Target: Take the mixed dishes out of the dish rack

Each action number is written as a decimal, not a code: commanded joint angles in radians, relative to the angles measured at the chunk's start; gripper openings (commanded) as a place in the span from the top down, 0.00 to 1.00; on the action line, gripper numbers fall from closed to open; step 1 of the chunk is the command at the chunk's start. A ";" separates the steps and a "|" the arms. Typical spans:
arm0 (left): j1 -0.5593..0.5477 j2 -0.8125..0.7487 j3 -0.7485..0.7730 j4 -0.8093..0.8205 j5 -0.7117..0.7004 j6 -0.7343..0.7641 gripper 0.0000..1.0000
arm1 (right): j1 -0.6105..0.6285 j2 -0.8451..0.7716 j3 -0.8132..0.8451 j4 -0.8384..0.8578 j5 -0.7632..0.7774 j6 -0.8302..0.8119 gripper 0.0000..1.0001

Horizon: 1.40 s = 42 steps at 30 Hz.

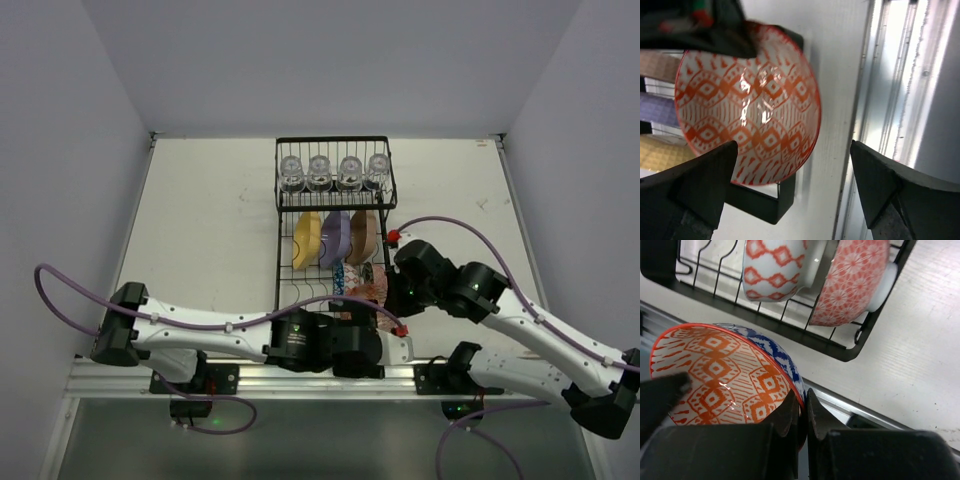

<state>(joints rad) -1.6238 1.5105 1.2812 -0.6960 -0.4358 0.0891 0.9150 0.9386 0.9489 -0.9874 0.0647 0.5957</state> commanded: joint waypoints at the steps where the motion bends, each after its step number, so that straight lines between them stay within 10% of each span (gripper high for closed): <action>1: 0.044 -0.110 -0.031 0.064 -0.054 -0.026 0.00 | -0.060 -0.067 0.001 0.029 0.038 0.024 1.00; 11: 0.225 -0.334 -0.151 0.173 -0.227 -0.276 0.00 | -0.583 -0.080 -0.062 0.064 -0.051 -0.085 1.00; 19: 0.323 -0.427 -0.198 0.115 -0.320 -0.560 0.00 | -0.910 0.087 -0.082 0.420 -0.046 0.013 1.00; 31: 0.331 -0.552 -0.281 0.066 -0.236 -0.699 0.00 | -0.956 0.742 0.296 0.556 -0.020 0.062 1.00; 42: 0.329 -0.550 -0.306 0.070 -0.201 -0.724 0.00 | -0.975 0.953 0.435 0.523 -0.083 0.059 1.00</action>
<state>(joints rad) -1.2964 0.9436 0.9855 -0.6380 -0.6350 -0.5919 -0.0498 1.8931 1.3281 -0.4847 0.0109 0.6373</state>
